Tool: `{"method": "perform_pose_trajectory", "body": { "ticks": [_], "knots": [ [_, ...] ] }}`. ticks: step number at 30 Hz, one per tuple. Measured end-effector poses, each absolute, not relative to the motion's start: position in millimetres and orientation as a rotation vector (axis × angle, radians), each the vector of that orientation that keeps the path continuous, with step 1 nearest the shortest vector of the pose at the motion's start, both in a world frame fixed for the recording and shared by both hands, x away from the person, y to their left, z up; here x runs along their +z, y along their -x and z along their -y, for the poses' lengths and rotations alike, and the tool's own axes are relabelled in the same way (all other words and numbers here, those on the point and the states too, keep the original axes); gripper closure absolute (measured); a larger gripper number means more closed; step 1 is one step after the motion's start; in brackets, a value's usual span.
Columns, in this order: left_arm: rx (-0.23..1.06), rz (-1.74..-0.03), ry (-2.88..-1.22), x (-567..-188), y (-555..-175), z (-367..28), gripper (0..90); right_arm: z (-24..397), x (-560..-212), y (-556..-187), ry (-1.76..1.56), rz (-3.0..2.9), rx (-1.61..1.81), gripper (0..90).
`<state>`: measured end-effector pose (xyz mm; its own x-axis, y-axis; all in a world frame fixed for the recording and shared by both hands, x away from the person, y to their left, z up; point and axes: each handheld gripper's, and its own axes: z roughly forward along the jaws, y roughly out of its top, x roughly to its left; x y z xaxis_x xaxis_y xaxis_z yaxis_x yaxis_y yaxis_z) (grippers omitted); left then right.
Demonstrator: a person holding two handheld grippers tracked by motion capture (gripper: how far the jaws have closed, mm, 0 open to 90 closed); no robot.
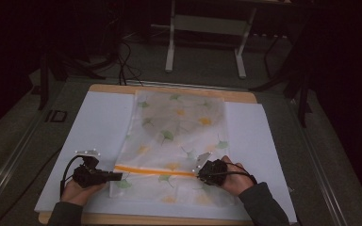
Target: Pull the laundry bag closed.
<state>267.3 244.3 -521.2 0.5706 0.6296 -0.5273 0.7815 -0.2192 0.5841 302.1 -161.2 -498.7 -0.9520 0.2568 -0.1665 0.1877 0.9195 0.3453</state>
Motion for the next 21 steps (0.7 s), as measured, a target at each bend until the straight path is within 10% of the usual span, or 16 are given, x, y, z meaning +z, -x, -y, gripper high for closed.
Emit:
{"method": "perform_pose_trajectory", "body": {
  "ticks": [21],
  "knots": [
    [-0.221,-1.140,-1.933,-521.4,-267.2,-244.7,89.0,172.2,-498.2,-303.0,-0.364,-2.878,0.487,84.5]
  ]
}}
